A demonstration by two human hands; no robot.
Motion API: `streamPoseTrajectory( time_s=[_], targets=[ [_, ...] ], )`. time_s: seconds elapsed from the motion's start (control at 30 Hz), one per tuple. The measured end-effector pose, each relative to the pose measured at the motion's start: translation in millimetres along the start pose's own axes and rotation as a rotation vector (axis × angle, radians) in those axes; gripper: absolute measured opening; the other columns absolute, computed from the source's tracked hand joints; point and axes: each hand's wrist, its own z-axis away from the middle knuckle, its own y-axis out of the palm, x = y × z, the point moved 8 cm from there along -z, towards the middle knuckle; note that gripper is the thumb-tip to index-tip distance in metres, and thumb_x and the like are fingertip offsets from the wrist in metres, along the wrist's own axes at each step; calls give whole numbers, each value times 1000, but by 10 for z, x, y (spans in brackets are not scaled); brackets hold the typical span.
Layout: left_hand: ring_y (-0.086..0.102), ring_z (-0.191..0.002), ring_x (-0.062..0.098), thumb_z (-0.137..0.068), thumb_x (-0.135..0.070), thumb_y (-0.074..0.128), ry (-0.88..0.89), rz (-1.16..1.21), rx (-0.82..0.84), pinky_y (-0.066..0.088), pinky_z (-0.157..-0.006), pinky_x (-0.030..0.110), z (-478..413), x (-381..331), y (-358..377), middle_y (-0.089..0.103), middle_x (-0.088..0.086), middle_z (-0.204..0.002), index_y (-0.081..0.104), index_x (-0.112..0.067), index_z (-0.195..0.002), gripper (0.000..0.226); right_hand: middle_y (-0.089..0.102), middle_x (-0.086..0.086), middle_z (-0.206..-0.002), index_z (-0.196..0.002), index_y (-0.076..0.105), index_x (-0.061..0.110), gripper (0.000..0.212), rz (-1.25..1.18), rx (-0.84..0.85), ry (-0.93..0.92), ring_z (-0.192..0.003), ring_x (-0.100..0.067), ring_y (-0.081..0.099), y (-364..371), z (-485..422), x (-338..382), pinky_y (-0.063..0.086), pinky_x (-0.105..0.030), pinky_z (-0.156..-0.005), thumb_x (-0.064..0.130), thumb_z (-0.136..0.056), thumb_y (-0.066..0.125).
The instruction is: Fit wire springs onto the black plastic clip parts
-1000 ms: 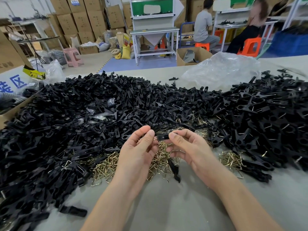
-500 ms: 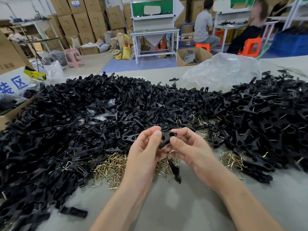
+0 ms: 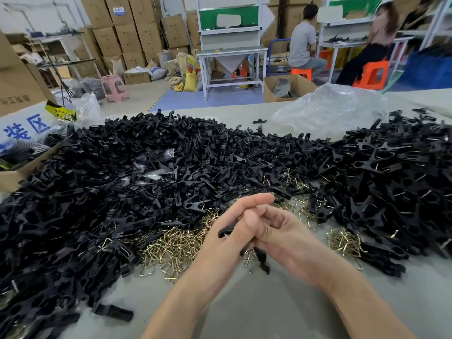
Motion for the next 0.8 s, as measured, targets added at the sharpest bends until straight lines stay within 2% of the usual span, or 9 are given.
streamPoseTrajectory(
  time_s=[0.1, 0.2, 0.27, 0.4, 0.47, 0.53, 0.63, 0.7, 0.8],
  targets=[
    [59, -125, 28, -82, -74, 63, 27, -30, 40, 48, -94, 33, 6, -6, -8, 64, 11, -131, 58, -21, -138, 78, 53, -33, -116, -108, 63, -2, 26, -27, 39, 9, -105, -41, 49, 18, 2, -11, 43, -49, -92, 4, -83, 59],
    [49, -138, 30, -85, -73, 60, 96, -73, 85, 43, -107, 59, 16, -37, 7, 51, 2, -150, 57, -21, -139, 75, 60, -27, -111, -106, 70, 1, 24, -57, 117, 28, -98, -36, 58, 83, 8, -21, 53, -37, -90, 5, -85, 59],
    [45, -141, 31, -85, -74, 59, 119, -93, 109, 38, -108, 67, 24, -56, 23, 47, 0, -154, 56, -21, -139, 76, 62, -25, -113, -105, 73, 4, 24, -62, 149, 40, -101, -35, 62, 101, 16, -20, 53, -37, -95, 5, -86, 59],
    [47, -140, 27, -80, -79, 57, 126, -139, 115, 43, -106, 64, 47, -99, 63, 48, -3, -152, 59, -21, -136, 80, 59, -27, -117, -109, 69, -2, 25, -70, 174, 59, -105, -35, 61, 109, 30, -37, 53, -37, -98, 5, -88, 57],
    [53, -134, 19, -80, -80, 56, 146, -182, 80, 49, -105, 51, 53, -121, 82, 55, -6, -145, 61, -19, -132, 80, 63, -24, -113, -109, 69, -2, 29, -79, 195, 68, -103, -30, 65, 116, 43, -22, 54, -35, -98, 11, -85, 62],
    [60, -125, 13, -79, -79, 56, 163, -202, 49, 52, -102, 37, 52, -133, 100, 63, -8, -134, 63, -15, -126, 80, 63, -24, -111, -115, 63, -13, 45, -72, 197, 88, -103, -29, 65, 91, 45, -20, 55, -35, -98, 15, -79, 65],
    [63, -119, 21, -80, -78, 54, 174, -181, 45, 53, -99, 49, 46, -144, 115, 65, -4, -126, 65, -9, -119, 80, 51, -33, -123, -128, 44, -24, 55, -28, 163, 89, -115, -40, 52, 30, 35, -28, 52, -37, -101, 8, -85, 55],
    [61, -123, 25, -81, -78, 52, 178, -164, 52, 50, -101, 56, 45, -141, 108, 65, -4, -126, 67, -11, -115, 76, 48, -36, -124, -128, 44, -24, 49, -32, 163, 97, -116, -42, 49, 42, 37, -36, 53, -35, -99, 4, -89, 50],
    [58, -127, 26, -84, -77, 50, 160, -148, 56, 48, -102, 58, 45, -104, 87, 63, -5, -130, 69, -18, -111, 68, 52, -34, -122, -125, 48, -22, 44, -30, 171, 125, -110, -38, 56, 44, 45, -64, 55, -34, -96, 4, -90, 50]
  ],
)
